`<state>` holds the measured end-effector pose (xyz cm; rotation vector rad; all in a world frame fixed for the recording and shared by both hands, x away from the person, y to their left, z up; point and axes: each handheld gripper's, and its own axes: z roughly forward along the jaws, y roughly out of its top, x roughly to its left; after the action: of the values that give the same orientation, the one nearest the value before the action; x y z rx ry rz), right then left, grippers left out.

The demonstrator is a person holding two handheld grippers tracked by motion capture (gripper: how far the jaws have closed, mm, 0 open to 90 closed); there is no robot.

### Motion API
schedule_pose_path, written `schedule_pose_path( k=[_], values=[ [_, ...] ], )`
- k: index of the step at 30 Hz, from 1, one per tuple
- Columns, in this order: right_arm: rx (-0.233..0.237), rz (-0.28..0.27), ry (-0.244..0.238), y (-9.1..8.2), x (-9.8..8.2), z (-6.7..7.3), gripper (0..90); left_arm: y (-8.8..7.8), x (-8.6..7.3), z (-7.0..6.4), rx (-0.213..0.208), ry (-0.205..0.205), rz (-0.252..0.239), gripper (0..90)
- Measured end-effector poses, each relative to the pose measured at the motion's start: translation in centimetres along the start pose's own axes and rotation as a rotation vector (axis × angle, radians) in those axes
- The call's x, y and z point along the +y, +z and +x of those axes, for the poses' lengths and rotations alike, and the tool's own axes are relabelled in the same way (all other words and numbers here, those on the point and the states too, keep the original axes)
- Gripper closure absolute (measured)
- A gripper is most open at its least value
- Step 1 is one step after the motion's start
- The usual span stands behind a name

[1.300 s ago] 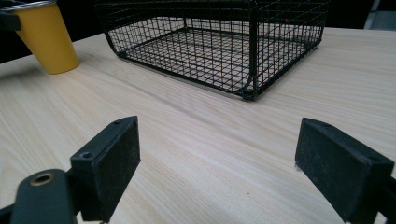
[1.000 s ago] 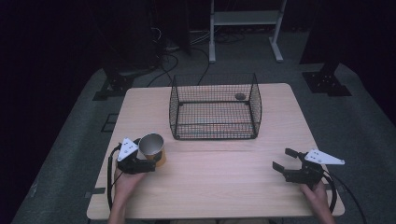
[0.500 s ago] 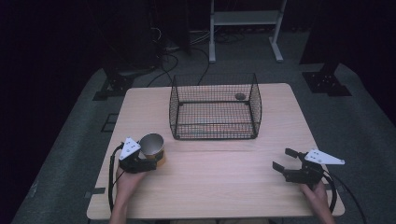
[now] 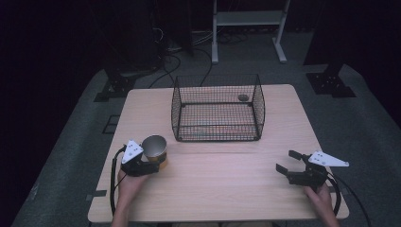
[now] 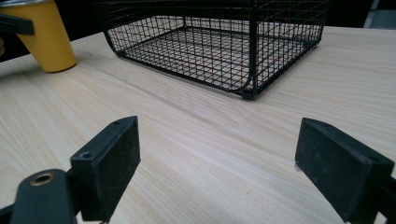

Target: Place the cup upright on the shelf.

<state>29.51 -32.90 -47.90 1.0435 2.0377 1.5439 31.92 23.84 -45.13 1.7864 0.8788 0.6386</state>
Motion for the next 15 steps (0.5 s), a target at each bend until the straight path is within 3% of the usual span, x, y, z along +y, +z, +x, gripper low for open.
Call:
schedule_pose_path(
  k=[15],
  values=[
    [-0.002,0.002,0.001,0.0,0.0,0.0,13.0,0.3,3.1,-2.2,-0.09,0.056,-0.05,14.7]
  ],
)
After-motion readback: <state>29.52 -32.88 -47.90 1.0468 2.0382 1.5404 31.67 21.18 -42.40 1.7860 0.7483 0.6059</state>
